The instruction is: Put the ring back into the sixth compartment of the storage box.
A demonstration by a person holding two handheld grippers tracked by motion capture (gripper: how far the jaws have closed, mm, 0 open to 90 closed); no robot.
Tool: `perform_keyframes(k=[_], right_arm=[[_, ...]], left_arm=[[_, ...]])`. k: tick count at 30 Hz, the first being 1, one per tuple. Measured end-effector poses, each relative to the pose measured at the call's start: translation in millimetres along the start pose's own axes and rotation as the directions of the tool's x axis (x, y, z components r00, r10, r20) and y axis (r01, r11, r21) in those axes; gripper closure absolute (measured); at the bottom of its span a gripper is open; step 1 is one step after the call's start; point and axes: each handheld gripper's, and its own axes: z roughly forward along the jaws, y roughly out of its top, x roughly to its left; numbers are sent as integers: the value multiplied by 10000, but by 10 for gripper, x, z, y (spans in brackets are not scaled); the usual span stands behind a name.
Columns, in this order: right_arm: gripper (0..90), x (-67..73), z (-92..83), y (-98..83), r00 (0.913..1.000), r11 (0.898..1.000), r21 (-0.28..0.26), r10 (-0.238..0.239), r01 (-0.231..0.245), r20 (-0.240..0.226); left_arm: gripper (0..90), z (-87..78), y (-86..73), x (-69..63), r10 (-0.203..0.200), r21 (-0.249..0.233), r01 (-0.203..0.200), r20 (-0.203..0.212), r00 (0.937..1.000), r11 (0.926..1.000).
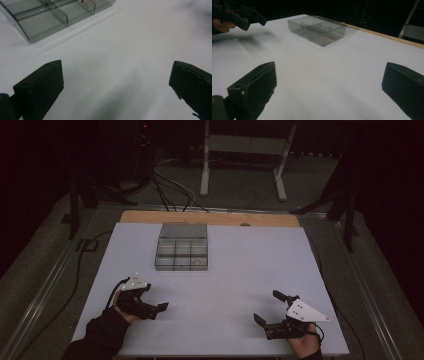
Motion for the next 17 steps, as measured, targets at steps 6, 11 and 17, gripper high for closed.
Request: perform_keyframes(k=[6,11,17], right_arm=[[0,1,0,-1,10000,10000,27,-10,10,1],[0,2,7,-5,10000,10000,78,-7,7,-2],[0,8,9,-3,10000,9999,92,-42,42,-15]], left_arm=[[7,-40,-136,-12,-2,-189,5,161,9999,9998],[7,-82,-304,-43,257,-386,-254,82,9996,9989],[7,-95,-318,-23,176,-539,-177,-33,9998,9984]])
